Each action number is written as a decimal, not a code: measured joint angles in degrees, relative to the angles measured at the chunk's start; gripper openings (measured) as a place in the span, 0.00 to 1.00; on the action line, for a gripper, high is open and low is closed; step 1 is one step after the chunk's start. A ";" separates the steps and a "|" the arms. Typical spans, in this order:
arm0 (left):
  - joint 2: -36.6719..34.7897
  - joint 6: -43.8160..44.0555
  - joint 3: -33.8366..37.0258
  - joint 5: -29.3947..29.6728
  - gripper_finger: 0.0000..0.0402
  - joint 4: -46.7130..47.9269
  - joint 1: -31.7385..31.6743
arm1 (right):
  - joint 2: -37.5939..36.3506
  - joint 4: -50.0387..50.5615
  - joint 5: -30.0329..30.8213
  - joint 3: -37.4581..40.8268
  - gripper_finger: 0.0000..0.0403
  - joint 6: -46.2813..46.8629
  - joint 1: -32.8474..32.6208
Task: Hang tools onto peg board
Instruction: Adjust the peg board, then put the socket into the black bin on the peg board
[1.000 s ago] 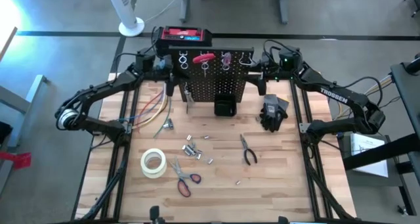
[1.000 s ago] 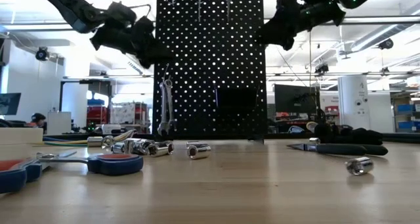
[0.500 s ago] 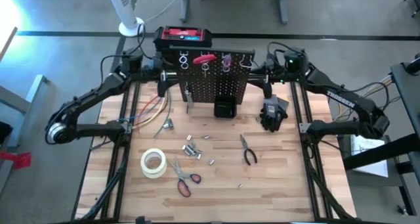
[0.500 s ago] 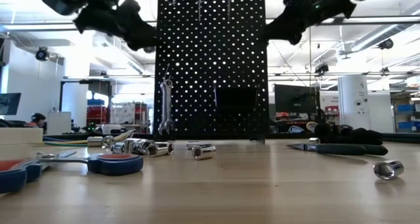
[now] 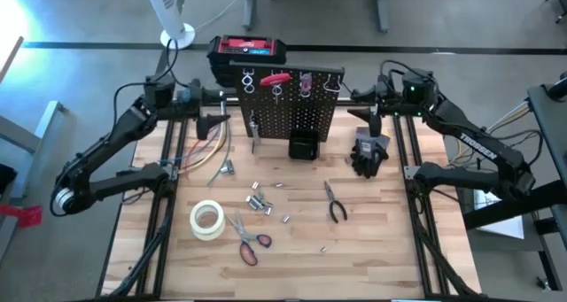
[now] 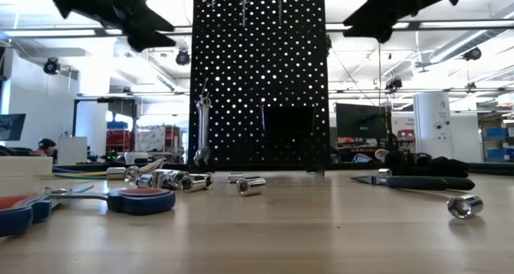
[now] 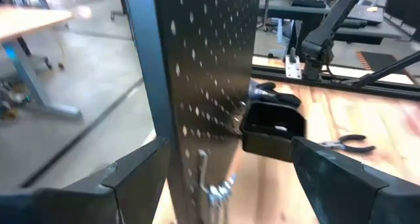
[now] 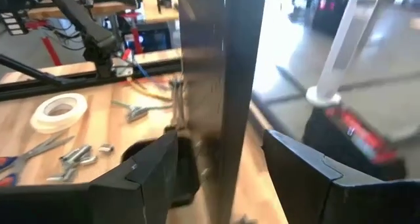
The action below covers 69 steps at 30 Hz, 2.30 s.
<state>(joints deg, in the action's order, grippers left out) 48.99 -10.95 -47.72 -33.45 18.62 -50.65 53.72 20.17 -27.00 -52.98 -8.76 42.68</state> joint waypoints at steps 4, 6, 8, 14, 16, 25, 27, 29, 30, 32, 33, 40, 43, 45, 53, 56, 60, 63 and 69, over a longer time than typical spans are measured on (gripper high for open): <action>-3.23 2.54 0.93 -0.02 0.77 5.69 1.44 | -0.95 3.58 -0.03 3.07 0.49 6.06 -1.79; -5.45 4.01 2.54 -0.04 0.77 6.75 2.80 | -1.13 3.51 0.00 6.23 0.47 9.70 -3.28; -7.93 6.33 5.06 -0.01 0.76 6.57 4.37 | -1.49 3.27 0.17 10.09 0.44 12.02 -4.97; -16.62 14.47 17.37 4.34 0.72 -1.93 9.72 | -2.04 -6.55 5.46 23.29 0.36 19.93 -10.86; -19.03 17.91 22.21 4.86 0.71 -7.94 11.16 | -1.77 -14.47 5.96 27.60 0.33 22.57 -11.76; -18.74 27.67 37.31 6.32 0.68 -42.36 16.43 | 9.08 -44.55 5.13 37.93 0.12 27.68 -11.96; -17.25 28.69 38.66 7.02 0.68 -45.99 16.87 | 12.95 -47.43 5.09 37.35 0.07 28.29 -11.97; -15.58 29.03 38.87 7.72 0.68 -46.23 17.31 | 16.86 -47.77 5.07 35.73 0.03 28.09 -11.97; -14.77 29.06 38.90 8.08 0.67 -46.19 17.59 | 18.59 -47.87 5.07 34.70 0.02 27.68 -11.96; -13.03 29.03 38.84 8.38 0.67 -46.60 18.44 | 21.84 -48.05 5.06 32.53 0.01 26.48 -11.96; -12.09 28.89 38.72 8.87 0.67 -46.65 19.00 | 23.38 -48.06 5.04 31.38 0.01 25.89 -11.91; -7.10 27.90 38.09 12.00 0.67 -48.54 23.39 | 30.96 -47.93 5.09 25.00 0.00 23.84 -10.80; -5.84 27.45 38.04 12.79 0.67 -49.69 24.56 | 32.60 -47.76 5.09 23.90 0.00 23.51 -9.63; -5.19 26.94 38.04 14.23 0.67 -49.69 25.10 | 33.25 -47.49 5.09 23.58 0.00 22.50 -8.74; -2.42 26.55 38.00 15.56 0.67 -52.68 25.82 | 33.33 -46.94 4.85 23.59 0.00 20.09 -4.63; -1.12 26.71 38.00 15.58 0.67 -54.92 26.27 | 33.35 -46.65 4.22 23.34 0.00 19.65 -3.56; 0.69 27.40 38.00 15.97 0.67 -57.38 27.46 | 33.33 -45.57 4.10 23.29 0.00 19.16 -3.48; 0.94 26.60 38.00 21.00 0.67 -58.65 30.50 | 32.71 -42.96 1.40 23.63 0.01 19.10 -3.60; -0.96 23.07 37.98 35.18 0.67 -57.58 42.45 | 25.34 -30.36 2.50 25.65 0.11 20.95 -6.92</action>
<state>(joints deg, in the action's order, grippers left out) 48.03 12.13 -9.73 1.73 -38.96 -8.21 79.06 -10.19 -24.50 -27.33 12.19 35.76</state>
